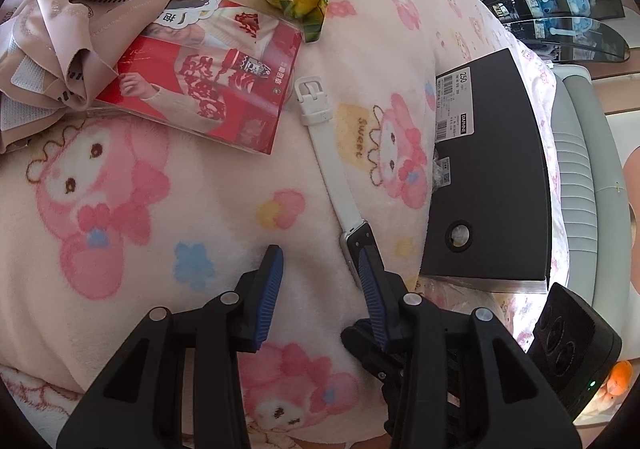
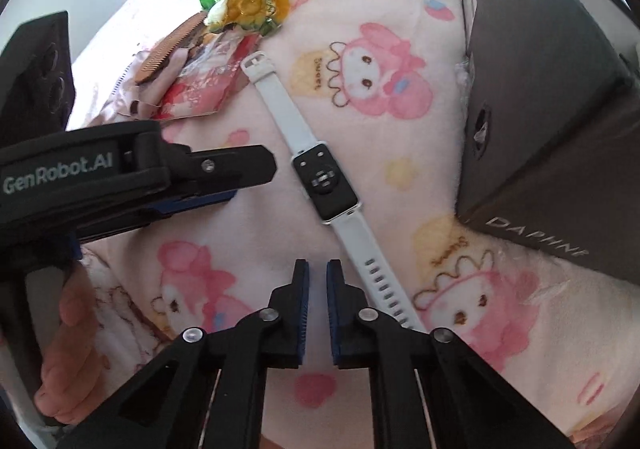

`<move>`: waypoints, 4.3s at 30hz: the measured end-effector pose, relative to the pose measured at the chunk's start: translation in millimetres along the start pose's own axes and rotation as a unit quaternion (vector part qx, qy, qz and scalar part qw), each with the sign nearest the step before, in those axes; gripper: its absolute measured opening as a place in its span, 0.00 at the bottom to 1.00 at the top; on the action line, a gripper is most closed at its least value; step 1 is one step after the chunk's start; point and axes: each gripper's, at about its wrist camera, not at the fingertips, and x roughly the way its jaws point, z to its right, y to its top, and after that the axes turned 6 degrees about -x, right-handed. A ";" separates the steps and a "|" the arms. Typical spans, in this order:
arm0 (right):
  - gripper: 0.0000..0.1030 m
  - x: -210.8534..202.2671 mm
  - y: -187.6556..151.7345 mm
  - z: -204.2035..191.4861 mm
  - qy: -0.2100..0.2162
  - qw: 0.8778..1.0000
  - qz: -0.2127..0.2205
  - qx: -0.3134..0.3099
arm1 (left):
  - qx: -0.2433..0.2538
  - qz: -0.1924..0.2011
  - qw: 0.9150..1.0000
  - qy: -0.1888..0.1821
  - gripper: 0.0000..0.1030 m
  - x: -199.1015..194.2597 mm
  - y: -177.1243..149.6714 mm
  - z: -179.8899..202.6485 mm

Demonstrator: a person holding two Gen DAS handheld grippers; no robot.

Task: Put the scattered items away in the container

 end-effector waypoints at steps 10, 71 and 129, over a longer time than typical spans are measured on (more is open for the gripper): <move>0.04 -42.4 -3.3 6.1 0.079 0.995 0.053 0.039 | 0.014 -0.006 1.000 0.003 0.37 6.4 -6.3 4.0; 0.06 -36.0 -8.5 33.6 0.022 0.999 -0.019 -0.033 | -0.005 -0.031 0.997 -0.075 0.27 10.4 -13.1 8.2; 0.25 -82.3 -54.5 94.7 0.061 0.996 -0.027 0.051 | 0.023 -0.005 0.999 -0.027 0.33 46.1 -18.5 39.2</move>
